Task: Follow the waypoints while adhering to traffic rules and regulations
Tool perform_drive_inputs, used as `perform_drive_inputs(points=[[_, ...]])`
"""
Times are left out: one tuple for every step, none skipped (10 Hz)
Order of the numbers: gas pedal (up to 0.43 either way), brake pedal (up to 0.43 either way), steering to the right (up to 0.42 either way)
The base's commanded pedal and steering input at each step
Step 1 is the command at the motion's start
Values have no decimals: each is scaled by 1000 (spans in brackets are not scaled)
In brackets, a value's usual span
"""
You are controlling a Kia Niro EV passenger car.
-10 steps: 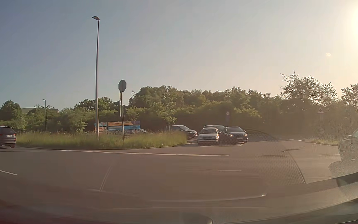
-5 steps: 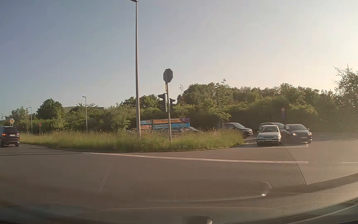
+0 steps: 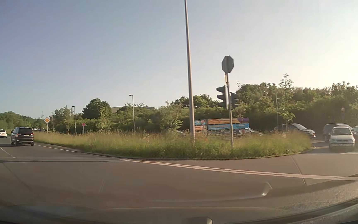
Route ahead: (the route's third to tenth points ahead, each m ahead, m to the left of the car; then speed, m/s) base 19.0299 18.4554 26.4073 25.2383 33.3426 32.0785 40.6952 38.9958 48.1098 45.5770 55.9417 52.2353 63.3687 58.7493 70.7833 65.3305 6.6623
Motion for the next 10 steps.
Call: perform_drive_inputs(points=[[110, 0, -291], [118, 0, -291], [118, 0, -290], [118, 0, -288], [150, 0, -286], [150, 0, -284], [157, 0, -283], [169, 0, -281], [177, 0, -279], [189, 0, -269]])
